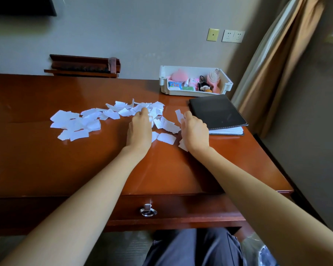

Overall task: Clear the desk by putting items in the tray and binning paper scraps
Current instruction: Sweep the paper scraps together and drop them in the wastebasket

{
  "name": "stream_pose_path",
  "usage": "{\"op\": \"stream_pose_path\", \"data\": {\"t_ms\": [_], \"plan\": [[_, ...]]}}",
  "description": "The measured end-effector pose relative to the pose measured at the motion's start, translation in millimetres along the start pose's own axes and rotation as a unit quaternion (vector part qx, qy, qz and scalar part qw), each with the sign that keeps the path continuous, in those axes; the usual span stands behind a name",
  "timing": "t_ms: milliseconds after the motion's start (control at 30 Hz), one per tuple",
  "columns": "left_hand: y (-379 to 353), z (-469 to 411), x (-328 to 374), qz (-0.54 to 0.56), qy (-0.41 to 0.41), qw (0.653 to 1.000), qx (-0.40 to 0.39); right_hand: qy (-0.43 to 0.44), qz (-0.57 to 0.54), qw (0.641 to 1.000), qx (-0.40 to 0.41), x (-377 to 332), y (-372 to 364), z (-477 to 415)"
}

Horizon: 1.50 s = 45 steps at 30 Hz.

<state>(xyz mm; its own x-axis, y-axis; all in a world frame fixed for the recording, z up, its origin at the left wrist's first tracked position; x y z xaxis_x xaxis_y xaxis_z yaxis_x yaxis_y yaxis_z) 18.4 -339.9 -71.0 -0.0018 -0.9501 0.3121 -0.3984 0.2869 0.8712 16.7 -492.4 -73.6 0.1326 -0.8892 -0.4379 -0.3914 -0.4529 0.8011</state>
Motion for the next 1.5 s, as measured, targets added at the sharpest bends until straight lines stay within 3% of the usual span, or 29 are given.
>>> {"op": "stream_pose_path", "data": {"t_ms": [300, 467, 600, 867, 1167, 1500], "plan": [[29.0, -6.5, 31.5, 0.122, 0.004, 0.992, 0.026, -0.127, -0.215, 0.966, 0.061, 24.5, 37.6, -12.9], [35.7, 4.3, 38.1, 0.217, 0.046, 0.975, 0.029, -0.126, -0.24, 0.96, 0.076, 36.8, 54.0, -3.1], [31.5, 29.9, 55.6, 0.233, 0.042, 0.972, 0.01, -0.118, -0.263, 0.953, 0.094, 46.1, 70.0, 13.2], [13.1, 90.1, 156.3, 0.301, -0.041, 0.953, -0.024, -0.13, -0.271, 0.929, 0.217, 115.8, 142.7, 89.9], [-45.5, 208.5, 311.3, 0.349, -0.161, 0.914, -0.131, -0.231, -0.2, 0.894, 0.328, 263.3, 214.7, 206.4], [-201.6, 291.4, 392.3, 0.24, -0.184, 0.892, -0.336, -0.402, -0.156, 0.876, 0.218, 423.7, 153.3, 291.3]]}}
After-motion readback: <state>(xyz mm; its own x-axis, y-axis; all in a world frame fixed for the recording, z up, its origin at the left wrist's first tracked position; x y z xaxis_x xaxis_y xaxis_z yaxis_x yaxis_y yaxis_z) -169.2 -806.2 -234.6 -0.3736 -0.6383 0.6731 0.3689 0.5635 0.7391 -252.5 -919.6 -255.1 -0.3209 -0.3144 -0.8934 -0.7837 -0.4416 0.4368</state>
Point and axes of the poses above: each hand's wrist, its own z-axis away from the middle knuckle, its own y-axis out of the back of the hand, x = y × z, the point moved 9 cm from there along -z, towards the middle knuckle, and after that the axes turned 11 degrees about -z, right-handed, at the moved point
